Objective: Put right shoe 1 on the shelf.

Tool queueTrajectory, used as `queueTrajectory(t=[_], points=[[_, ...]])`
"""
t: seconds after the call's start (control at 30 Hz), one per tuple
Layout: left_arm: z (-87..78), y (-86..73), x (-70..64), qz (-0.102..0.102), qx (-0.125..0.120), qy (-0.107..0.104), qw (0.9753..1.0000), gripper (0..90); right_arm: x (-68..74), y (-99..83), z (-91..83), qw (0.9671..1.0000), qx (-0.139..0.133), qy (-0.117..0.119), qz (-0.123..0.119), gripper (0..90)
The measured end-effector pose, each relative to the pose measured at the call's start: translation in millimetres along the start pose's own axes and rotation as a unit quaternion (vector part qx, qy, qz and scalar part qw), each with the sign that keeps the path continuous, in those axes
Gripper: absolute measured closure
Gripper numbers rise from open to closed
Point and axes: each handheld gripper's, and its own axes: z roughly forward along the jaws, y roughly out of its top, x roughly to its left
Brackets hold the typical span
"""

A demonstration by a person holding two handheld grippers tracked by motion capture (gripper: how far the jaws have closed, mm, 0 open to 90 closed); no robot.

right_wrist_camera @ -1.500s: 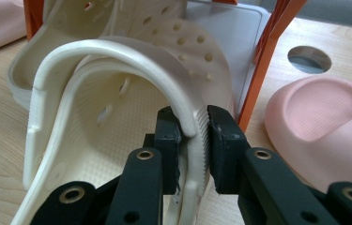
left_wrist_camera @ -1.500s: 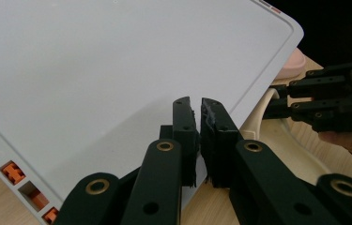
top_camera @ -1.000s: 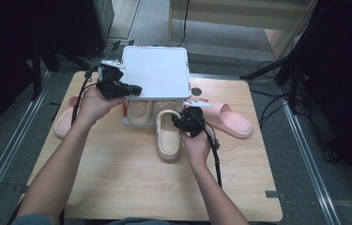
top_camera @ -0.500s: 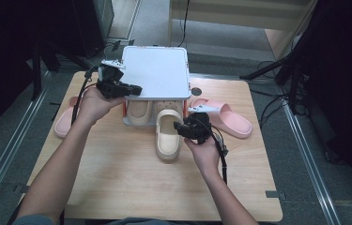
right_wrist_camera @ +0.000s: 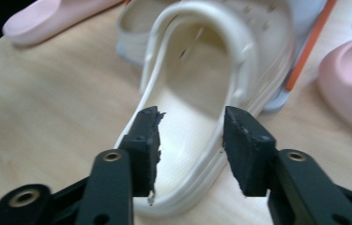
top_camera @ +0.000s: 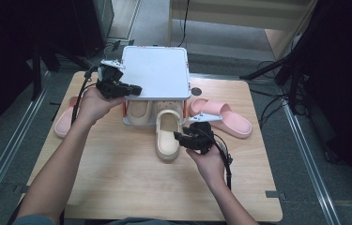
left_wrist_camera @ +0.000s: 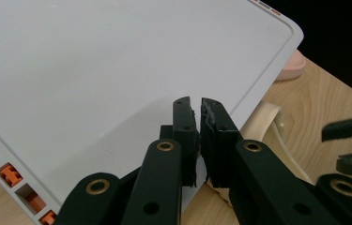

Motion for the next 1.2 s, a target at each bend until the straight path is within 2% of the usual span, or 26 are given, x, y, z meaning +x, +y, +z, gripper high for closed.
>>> queueTrajectory(t=[0.13,0.2,0.43,0.63,0.7,0.83,1.07,1.2], points=[[-0.2,0.2,-0.5,-0.001,0.001,0.002,1.0,84.6,9.2,-16.3,-1.7,0.9999,0.001,0.012,-0.005,73.3],[0.1,0.3,-0.7,0.0,0.001,0.003,1.0,84.6,13.3,-25.4,-4.7,0.9998,-0.009,0.017,0.002,77.9],[1.0,1.9,-0.8,0.001,0.004,0.002,1.0,85.3,28.2,-51.5,-5.3,0.9998,-0.002,0.022,0.002,88.0],[2.6,2.6,-0.9,-0.002,0.004,0.0,1.0,86.1,35.9,-67.4,6.5,0.9991,0.032,0.028,-0.006,90.0],[2.6,2.6,-0.7,-0.003,0.004,0.0,1.0,86.5,36.4,-69.3,11.2,0.9988,0.039,0.025,-0.014,90.0],[2.5,2.6,-1.4,0.0,0.005,0.003,1.0,86.7,33.7,-71.2,18.2,0.9983,0.052,0.022,-0.014,90.0],[2.6,2.4,-2.2,-0.003,0.004,0.005,1.0,87.0,26.8,-73.7,29.6,0.9976,0.066,0.007,-0.019,90.0],[2.6,2.4,-2.3,-0.003,0.004,0.006,1.0,87.1,24.9,-72.9,30.8,0.9978,0.064,0.009,-0.016,90.0]])
